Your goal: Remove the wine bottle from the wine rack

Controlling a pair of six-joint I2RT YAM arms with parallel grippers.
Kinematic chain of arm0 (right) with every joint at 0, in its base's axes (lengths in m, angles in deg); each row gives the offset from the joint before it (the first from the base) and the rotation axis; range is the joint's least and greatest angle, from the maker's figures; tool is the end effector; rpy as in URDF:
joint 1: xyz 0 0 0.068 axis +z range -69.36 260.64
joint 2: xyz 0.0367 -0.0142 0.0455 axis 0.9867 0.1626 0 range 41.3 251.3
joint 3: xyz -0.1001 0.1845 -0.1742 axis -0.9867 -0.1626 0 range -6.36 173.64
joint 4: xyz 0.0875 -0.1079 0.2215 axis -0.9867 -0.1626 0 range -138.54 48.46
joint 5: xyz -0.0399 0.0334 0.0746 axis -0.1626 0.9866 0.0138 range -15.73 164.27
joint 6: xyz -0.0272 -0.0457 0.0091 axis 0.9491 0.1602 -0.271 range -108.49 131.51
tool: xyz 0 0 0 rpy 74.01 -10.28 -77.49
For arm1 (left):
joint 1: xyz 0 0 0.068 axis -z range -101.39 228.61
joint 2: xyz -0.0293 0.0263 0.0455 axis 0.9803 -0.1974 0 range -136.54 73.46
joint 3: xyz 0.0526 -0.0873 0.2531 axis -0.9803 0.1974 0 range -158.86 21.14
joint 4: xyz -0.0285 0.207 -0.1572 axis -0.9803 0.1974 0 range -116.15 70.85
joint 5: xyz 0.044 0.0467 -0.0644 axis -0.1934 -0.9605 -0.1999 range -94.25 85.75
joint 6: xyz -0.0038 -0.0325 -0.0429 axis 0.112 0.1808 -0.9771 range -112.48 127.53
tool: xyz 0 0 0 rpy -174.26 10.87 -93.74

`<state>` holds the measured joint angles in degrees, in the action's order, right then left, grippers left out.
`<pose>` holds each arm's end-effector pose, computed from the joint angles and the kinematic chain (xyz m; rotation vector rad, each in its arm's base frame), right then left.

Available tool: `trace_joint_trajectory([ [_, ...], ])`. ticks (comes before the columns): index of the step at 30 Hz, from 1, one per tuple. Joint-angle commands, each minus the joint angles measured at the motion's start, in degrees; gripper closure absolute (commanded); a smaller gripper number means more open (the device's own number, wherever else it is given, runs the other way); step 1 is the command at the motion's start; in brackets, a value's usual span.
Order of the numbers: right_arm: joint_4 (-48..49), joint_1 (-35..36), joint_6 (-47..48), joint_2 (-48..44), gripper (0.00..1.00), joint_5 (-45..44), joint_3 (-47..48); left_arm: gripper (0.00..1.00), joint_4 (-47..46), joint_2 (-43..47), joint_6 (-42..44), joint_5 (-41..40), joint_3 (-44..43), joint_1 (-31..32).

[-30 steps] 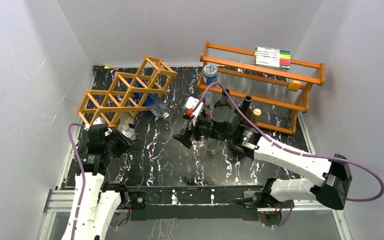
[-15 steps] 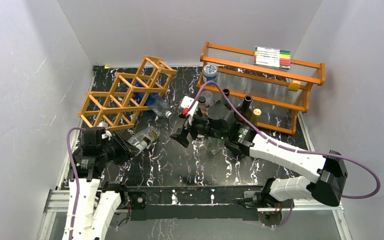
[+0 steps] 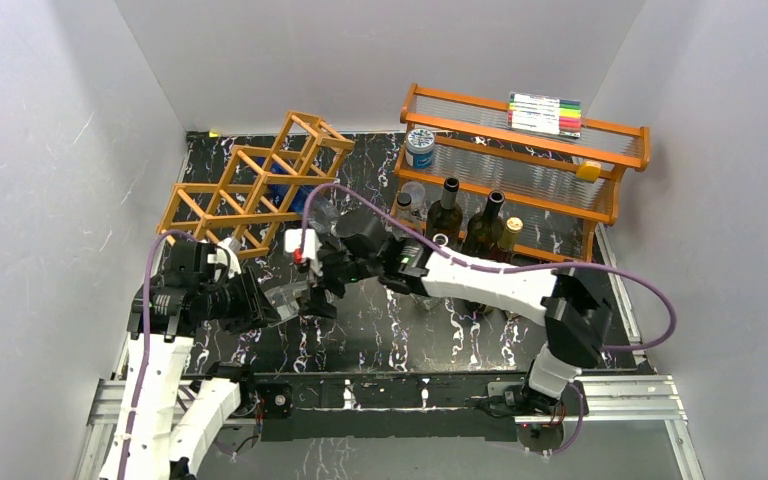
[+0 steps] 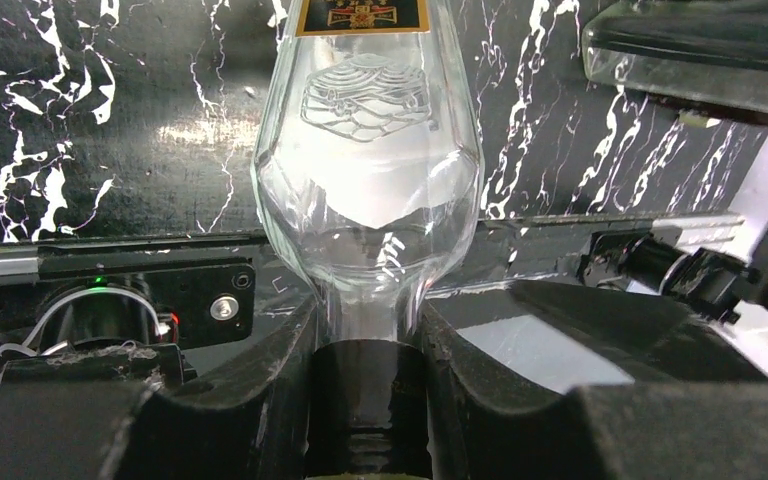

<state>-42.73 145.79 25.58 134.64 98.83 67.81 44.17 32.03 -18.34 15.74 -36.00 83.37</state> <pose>0.1489 0.3567 0.3161 -1.5107 1.3497 0.9940 0.1024 -0.0208 0.3247 -0.3276 2.5441 -0.6512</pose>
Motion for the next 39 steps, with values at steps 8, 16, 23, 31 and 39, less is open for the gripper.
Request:
trace_joint_trajectory([
  [8, 4.44, 9.86, 7.12, 11.92, 0.02, -4.40, 7.05, 1.00, -0.54, -0.48, 2.70, 3.87, -3.25, 7.52],
  [16, 18.25, 11.67, 1.19, 13.84, 0.07, -9.13, 1.29, 1.00, -1.24, -1.98, 3.88, 5.69, -3.66, 10.57],
  [23, 19.97, 11.80, 0.64, 13.07, 0.36, -6.38, 0.06, 1.00, -1.07, -2.43, 4.67, 4.85, -5.09, 10.70],
  [31, 22.87, 11.84, -1.01, 10.57, 0.59, -7.99, -3.44, 0.73, -0.41, -2.75, 5.12, 3.73, -7.63, 10.66],
  [39, 26.44, 11.76, -0.30, 4.92, 0.79, -12.95, -11.34, 0.39, -1.74, -4.23, 5.95, 4.48, -9.46, 10.70],
])
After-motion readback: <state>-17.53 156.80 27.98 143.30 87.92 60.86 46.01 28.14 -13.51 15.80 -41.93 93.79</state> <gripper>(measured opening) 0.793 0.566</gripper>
